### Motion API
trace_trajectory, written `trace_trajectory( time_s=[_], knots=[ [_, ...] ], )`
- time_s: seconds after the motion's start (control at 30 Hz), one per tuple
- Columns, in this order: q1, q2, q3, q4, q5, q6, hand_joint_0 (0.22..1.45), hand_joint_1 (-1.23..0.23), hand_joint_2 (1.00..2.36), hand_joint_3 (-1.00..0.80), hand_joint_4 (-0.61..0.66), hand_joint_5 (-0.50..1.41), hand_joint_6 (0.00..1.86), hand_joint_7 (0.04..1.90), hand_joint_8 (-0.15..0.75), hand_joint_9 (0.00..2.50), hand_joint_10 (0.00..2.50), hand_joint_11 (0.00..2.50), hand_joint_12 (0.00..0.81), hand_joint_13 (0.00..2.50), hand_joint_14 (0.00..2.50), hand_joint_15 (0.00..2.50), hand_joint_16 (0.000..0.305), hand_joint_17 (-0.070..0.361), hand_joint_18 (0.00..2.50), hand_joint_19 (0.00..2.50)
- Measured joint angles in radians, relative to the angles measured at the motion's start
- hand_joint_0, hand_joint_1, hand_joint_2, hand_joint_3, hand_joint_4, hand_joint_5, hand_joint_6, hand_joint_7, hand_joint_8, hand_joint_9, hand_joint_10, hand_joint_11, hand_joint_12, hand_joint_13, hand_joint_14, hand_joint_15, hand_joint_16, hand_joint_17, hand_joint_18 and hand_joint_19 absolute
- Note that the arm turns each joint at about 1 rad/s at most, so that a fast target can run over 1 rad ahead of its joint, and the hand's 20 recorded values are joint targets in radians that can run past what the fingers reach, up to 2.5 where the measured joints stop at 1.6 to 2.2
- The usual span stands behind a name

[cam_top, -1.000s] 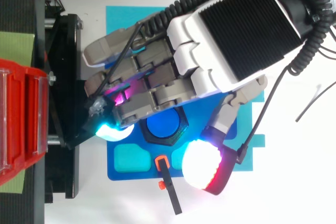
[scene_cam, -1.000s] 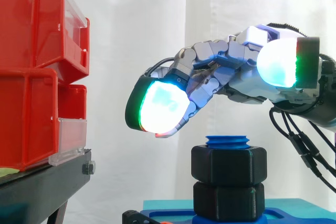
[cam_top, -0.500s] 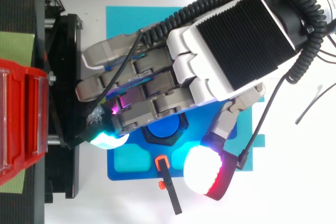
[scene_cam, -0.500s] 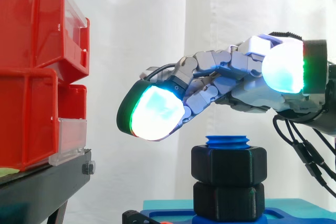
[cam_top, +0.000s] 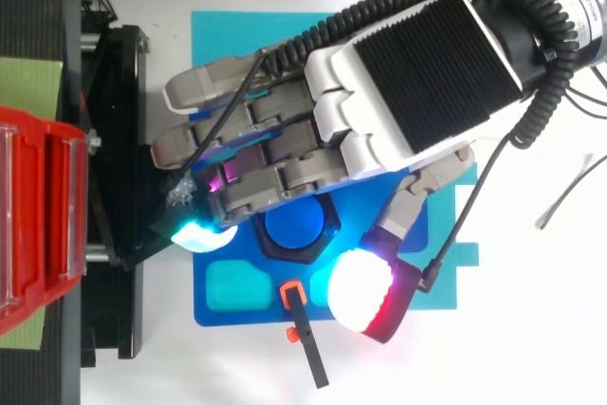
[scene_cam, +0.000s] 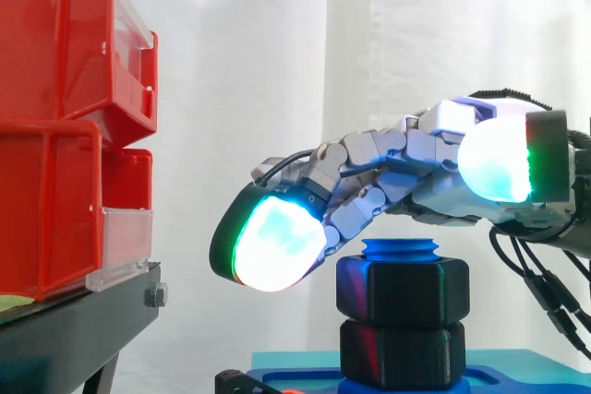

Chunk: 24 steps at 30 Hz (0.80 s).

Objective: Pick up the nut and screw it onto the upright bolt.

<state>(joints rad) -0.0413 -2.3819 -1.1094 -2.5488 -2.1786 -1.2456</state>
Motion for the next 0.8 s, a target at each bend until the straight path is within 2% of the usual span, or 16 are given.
trace_trajectory(
  time_s=[0.37,0.8],
  knots=[
    [-0.001,0.000,-0.004,-0.013,0.007,0.000,0.48,-0.03,1.00,-0.50,0.21,-0.08,0.50,1.02,0.219,0.50,0.00,0.00,0.305,0.24,0.00,0.00,0.034,0.076,0.00,0.00],
    [-0.010,0.000,-0.004,-0.024,0.004,-0.002,0.49,-0.08,1.00,-0.50,0.18,-0.04,0.50,1.31,0.233,0.59,0.00,0.00,0.293,0.35,0.00,0.00,0.031,0.071,0.00,0.00]
  ],
)
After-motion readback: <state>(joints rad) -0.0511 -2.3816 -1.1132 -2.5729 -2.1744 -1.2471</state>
